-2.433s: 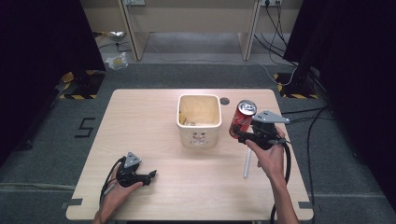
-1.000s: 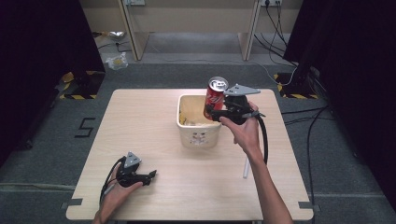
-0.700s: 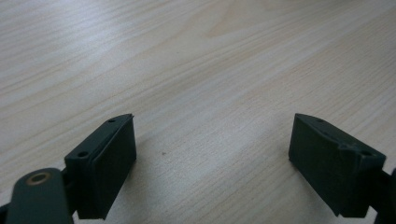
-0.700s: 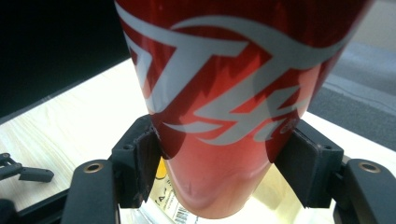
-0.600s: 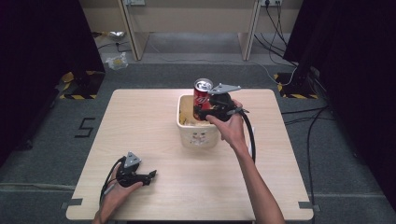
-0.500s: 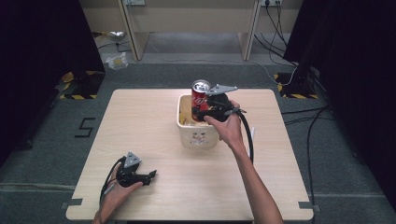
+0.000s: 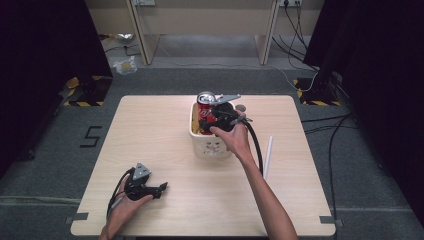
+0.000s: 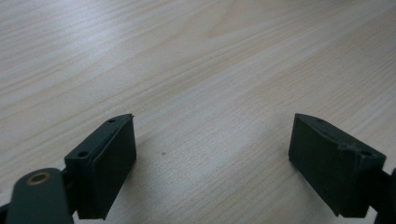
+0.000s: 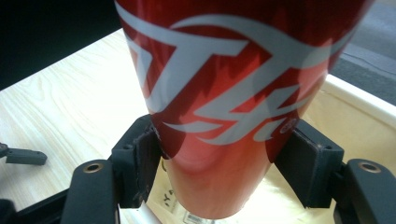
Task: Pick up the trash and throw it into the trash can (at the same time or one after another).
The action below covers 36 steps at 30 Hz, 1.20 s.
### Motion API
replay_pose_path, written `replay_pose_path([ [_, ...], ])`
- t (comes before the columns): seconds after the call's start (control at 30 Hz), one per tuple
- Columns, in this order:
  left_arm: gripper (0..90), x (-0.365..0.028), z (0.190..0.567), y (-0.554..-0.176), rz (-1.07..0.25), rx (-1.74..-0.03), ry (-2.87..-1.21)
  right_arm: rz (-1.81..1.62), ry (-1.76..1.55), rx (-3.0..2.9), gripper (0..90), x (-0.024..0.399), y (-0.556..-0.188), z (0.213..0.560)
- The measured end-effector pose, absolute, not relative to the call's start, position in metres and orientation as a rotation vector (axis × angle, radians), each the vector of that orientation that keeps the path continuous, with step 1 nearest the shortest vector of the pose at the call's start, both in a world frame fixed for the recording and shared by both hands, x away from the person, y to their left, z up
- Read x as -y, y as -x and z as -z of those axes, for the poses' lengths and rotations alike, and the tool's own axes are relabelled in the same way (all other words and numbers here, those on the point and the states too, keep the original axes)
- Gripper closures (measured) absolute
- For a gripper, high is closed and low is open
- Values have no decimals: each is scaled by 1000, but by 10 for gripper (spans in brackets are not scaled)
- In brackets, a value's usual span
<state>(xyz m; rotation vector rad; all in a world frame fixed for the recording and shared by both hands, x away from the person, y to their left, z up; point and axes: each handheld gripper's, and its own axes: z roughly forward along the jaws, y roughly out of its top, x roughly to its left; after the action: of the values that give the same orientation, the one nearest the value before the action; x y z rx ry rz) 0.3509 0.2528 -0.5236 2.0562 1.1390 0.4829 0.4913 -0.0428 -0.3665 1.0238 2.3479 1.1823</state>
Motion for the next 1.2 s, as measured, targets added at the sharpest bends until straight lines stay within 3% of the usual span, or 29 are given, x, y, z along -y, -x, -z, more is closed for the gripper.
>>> replay_pose_path([
  [0.77, 143, -253, 524, -351, -478, -1142, -2052, -1164, -1040, -2440, 336, 26, -498, 381],
  [1.2, 143, -253, 523, -351, -479, -1140, -2055, -1197, -1051, -2411, 272, 34, -495, 373],
])
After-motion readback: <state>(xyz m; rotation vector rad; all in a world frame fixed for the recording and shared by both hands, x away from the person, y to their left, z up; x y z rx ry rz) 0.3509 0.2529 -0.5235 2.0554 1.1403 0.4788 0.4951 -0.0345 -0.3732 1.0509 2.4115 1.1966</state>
